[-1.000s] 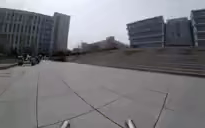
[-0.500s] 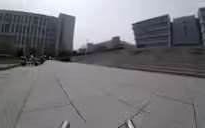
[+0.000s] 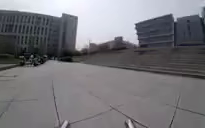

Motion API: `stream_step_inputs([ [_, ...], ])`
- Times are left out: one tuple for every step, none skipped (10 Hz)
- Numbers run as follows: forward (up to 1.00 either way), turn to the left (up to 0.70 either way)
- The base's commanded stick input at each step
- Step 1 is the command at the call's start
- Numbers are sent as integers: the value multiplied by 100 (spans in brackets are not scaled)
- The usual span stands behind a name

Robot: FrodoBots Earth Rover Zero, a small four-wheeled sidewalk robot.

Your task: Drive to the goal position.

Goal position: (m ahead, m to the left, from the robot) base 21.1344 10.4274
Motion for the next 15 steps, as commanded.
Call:
stream_step_inputs([
  [100,14],
  [100,13],
  [100,4],
  [100,4],
  [100,10],
  [100,5],
  [100,4],
  [100,4],
  [100,2],
  [100,6],
  [100,6],
  [100,0],
  [100,0],
  [100,1],
  [100,3],
])
